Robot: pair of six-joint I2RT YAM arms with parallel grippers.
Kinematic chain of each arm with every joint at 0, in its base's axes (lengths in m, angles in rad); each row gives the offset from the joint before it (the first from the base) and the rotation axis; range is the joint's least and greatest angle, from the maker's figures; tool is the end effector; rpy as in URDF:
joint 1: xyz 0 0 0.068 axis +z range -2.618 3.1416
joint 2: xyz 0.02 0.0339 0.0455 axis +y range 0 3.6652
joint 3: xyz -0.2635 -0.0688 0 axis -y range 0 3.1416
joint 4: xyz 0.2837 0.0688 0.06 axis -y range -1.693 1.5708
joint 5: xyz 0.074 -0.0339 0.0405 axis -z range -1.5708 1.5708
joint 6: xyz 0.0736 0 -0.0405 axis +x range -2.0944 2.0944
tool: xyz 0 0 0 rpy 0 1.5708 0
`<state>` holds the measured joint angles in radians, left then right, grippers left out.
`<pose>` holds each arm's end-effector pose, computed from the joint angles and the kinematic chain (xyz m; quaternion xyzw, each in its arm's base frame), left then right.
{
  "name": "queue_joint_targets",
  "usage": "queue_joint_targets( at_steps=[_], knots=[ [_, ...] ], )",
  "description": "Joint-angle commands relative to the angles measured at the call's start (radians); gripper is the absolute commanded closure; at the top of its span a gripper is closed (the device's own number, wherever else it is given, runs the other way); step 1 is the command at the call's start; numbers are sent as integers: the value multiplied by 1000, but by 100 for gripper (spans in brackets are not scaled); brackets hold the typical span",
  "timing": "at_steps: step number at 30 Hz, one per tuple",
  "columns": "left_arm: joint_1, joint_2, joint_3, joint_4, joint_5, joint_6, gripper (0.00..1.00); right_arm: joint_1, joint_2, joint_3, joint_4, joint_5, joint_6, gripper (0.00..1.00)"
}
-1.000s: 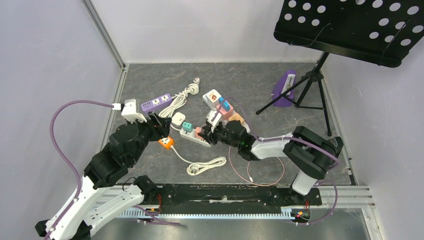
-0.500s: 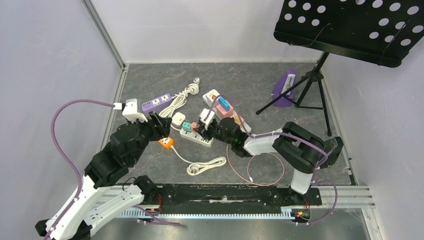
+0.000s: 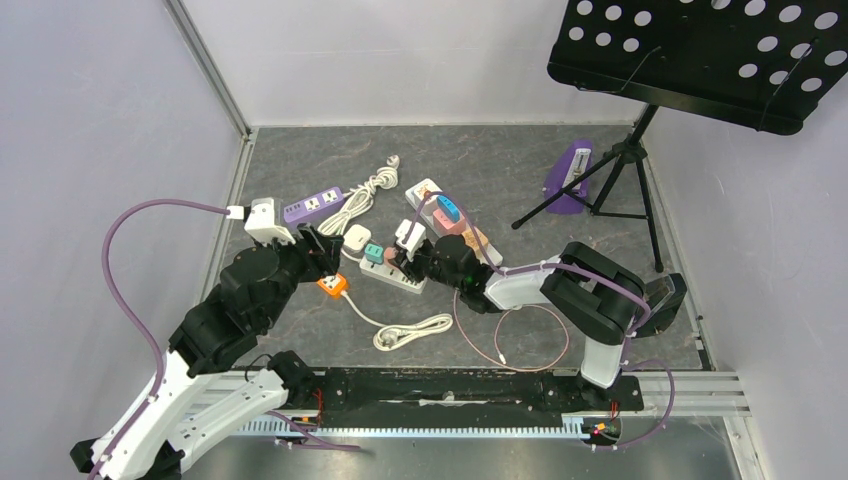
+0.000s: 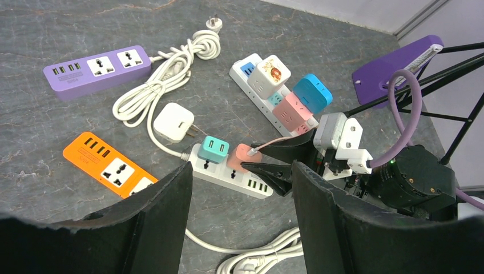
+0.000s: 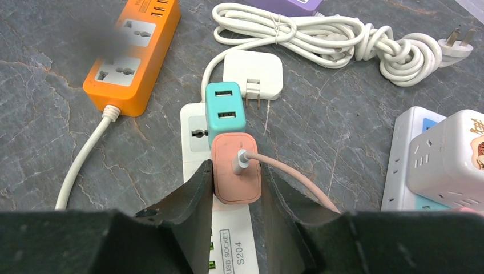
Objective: Insert the plug
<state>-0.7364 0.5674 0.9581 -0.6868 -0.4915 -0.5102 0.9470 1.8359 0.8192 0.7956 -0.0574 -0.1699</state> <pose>0.1494 -0.0885 0.3781 -0.0559 0.7909 -0.1782 0.5828 0.2496 0.3541 0.1258 -0.4288 0.6524 0.2573 0.5695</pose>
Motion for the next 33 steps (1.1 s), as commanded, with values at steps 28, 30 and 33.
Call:
queue_joint_targets(
  at_steps=[28, 30, 33],
  knots=[
    [2, -4, -21, 24, -7, 15, 31, -30, -6, 93, -254, -82, -85, 100],
    [2, -2, -21, 26, -5, 15, 31, -30, 0, 107, -268, -84, -81, 100],
    [2, -3, -19, 26, -4, 15, 31, -30, 9, 107, -268, -82, -83, 100]
  ],
)
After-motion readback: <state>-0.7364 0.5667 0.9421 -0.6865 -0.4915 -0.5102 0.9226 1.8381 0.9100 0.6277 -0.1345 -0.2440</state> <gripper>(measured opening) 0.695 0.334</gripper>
